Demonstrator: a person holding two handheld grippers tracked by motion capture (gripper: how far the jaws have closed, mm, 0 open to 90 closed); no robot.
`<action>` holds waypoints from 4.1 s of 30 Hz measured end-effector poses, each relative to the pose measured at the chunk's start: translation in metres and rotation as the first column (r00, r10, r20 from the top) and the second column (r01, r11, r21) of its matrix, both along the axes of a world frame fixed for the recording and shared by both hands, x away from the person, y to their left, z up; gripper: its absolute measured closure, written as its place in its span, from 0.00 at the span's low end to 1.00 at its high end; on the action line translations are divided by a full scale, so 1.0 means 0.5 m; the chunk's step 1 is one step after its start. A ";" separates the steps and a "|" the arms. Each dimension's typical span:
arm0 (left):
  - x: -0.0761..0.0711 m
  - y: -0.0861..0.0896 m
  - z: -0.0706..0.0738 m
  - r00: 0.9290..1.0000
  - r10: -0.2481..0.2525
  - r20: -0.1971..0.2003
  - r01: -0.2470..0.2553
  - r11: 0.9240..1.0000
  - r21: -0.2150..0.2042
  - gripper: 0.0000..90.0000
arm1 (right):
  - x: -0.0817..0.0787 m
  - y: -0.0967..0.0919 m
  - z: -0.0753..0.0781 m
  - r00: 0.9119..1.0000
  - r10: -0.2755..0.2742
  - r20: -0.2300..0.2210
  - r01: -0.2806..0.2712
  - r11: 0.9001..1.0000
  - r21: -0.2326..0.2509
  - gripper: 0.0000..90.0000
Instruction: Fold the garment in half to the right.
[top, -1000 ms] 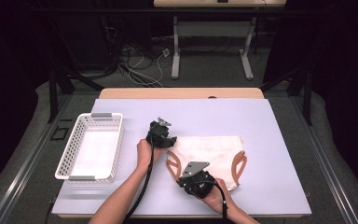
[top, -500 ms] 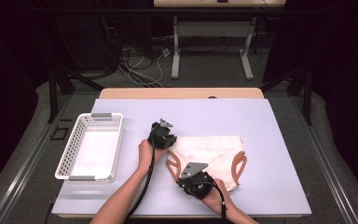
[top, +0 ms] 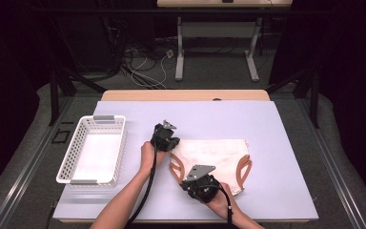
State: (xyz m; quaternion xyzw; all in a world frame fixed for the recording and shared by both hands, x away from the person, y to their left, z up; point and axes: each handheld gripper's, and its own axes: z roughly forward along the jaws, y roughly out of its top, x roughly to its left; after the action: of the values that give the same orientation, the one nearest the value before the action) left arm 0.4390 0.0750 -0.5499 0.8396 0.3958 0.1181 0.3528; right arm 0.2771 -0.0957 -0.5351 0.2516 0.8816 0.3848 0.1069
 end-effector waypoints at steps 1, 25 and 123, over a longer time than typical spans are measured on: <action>-0.001 0.000 0.000 1.000 0.009 -0.001 -0.009 1.000 -0.008 0.97 | 0.000 0.000 0.000 1.000 0.001 -0.001 -0.001 1.000 0.000 0.97; 0.003 0.026 0.054 1.000 -0.003 0.030 0.002 0.998 0.060 0.97 | 0.002 -0.002 0.035 0.999 -0.035 0.019 0.032 0.991 0.133 0.97; 0.014 0.122 0.189 0.990 0.038 0.138 -0.063 0.981 0.183 0.97 | 0.002 0.111 0.076 0.995 -0.027 0.094 0.000 0.963 0.271 0.97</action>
State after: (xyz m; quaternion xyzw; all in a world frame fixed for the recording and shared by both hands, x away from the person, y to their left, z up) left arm 0.4459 0.1358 -0.4554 0.8488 0.3798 0.2197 0.2950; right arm 0.2781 -0.0403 -0.4972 0.2507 0.8130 0.5124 0.1168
